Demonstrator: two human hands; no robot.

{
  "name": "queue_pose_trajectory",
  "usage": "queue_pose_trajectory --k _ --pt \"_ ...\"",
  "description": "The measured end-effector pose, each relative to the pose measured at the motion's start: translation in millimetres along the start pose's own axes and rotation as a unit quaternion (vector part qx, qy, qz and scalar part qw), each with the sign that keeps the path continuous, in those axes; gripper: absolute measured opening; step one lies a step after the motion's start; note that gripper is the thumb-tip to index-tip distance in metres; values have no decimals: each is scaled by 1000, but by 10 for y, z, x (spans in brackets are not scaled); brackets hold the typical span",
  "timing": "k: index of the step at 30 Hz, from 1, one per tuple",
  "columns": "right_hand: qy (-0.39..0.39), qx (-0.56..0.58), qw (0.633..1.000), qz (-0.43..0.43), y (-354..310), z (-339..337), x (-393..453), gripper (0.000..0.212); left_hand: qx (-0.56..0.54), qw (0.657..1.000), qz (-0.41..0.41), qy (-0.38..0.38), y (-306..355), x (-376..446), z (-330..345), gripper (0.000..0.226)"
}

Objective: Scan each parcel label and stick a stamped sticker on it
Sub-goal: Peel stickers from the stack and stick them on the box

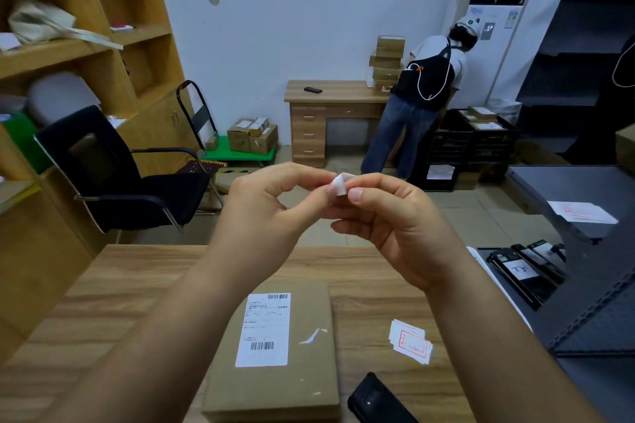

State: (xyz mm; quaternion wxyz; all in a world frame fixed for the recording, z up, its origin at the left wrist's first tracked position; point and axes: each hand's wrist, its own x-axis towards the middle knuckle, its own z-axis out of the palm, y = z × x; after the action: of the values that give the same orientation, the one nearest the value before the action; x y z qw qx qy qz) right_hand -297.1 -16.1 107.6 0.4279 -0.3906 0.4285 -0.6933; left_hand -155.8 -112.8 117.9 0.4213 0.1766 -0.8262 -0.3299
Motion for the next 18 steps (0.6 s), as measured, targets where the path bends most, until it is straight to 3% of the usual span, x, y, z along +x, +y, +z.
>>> queue_pose_trajectory --k 8,18 --pt "8 -30 1000 -3 16 -18 41 23 -27 997 -62 -26 -72 44 5 13" --pt "22 -53 998 -17 69 -9 146 13 -24 997 -66 -29 -129 88 -29 11"
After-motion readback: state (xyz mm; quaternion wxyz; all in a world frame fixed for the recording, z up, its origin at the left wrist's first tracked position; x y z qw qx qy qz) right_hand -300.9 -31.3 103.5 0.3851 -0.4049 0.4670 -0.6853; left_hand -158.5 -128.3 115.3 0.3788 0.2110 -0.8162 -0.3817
